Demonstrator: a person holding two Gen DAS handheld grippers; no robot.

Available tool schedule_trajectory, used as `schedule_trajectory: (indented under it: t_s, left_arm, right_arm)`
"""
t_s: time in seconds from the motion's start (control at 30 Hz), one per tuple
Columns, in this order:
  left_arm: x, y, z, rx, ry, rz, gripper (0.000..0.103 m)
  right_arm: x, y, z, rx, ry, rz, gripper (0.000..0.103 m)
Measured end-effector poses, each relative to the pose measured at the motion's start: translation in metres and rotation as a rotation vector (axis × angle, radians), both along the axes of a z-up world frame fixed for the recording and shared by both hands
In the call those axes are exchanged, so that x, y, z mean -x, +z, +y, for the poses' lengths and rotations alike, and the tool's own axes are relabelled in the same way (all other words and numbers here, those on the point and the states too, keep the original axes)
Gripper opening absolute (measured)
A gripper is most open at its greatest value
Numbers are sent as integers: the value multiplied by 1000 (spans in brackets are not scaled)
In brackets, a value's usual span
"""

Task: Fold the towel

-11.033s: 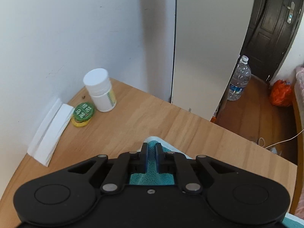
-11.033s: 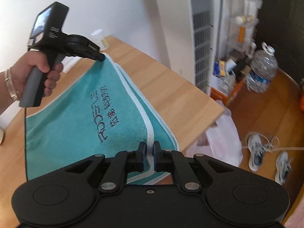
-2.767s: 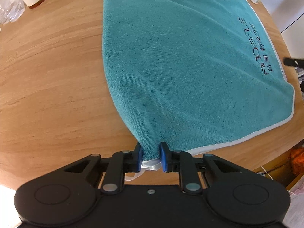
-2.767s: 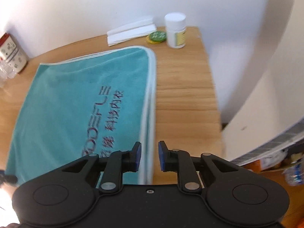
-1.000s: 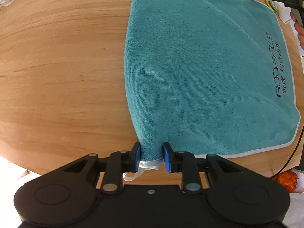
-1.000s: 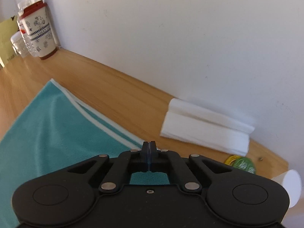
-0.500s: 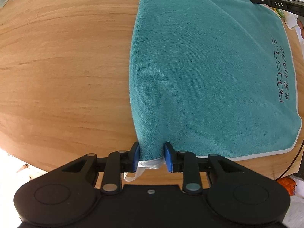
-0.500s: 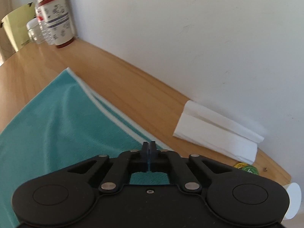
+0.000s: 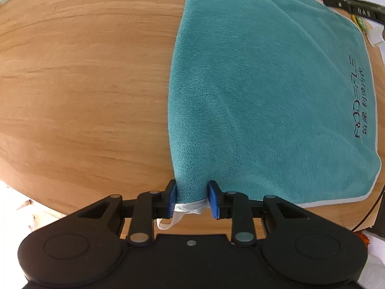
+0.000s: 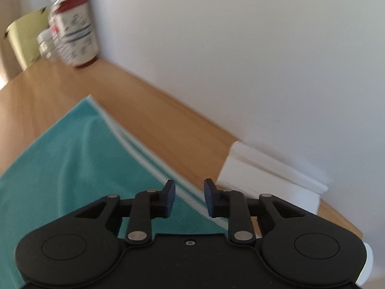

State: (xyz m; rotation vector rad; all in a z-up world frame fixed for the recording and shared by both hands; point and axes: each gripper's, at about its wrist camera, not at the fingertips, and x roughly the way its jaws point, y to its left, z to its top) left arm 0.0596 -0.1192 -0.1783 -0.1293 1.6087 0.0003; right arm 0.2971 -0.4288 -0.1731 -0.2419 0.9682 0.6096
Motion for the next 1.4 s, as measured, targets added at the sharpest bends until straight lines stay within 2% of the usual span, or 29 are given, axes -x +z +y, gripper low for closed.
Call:
schedule_trajectory:
  t_s: [0.03,0.07,0.13,0.27,0.37,0.57,0.6,0.63,0.67,0.7,0.87,0.97,1.1,1.17,1.23,1.4]
  left_arm:
    - [-1,0,2,-1,2,-1,28]
    - [-2,0,4,-2,4,-2,28]
    - [-3,0,7,-4,8,-4,28]
    - [-8,1,17,-4,25,1,28]
    - [-10,1,23,-4,34,0,28]
    - [-14,1,34,-4,41,2,29]
    - [-16,1,36,-5,41,2,29]
    - [-17,1,38,-6,41,3,29]
    - [-18,1,40,-6,42,3,29]
    - [-18,1,41,-6,41,3,29]
    - [-22,2,51,-5,22,0,29]
    - [-24,2,57,0,18,-3,28]
    - [-27,3,63,0,-26,-15,27]
    - [-28,4,70,7,-40,-25,27]
    - [-29,4,75,25,-48,-37,26]
    - [-32,5,86,45,-93,-47,25]
  right_arm:
    - [1,-2,0,6,-3,-2,30]
    - [3,-3,0,4,5,-14,25]
    - [3,-3,-4,-16,12,-4,10]
    - [2,1,2,6,-5,-15,7]
    - [1,4,0,-14,-33,-19,7]
    - [3,2,7,44,-43,-53,7]
    - [5,2,8,54,-43,-59,8]
    - [5,1,12,63,-48,-69,13]
    - [4,0,16,73,-53,-80,22]
    - [5,0,15,82,-67,-93,23]
    - [14,13,-4,46,-128,-79,23]
    - [27,22,-13,56,-161,-93,23]
    - [84,48,-47,22,-280,-45,26]
    - [120,53,-66,10,-338,14,29]
    - [154,51,-78,-5,-399,73,34]
    - [234,37,-92,-78,-570,202,38]
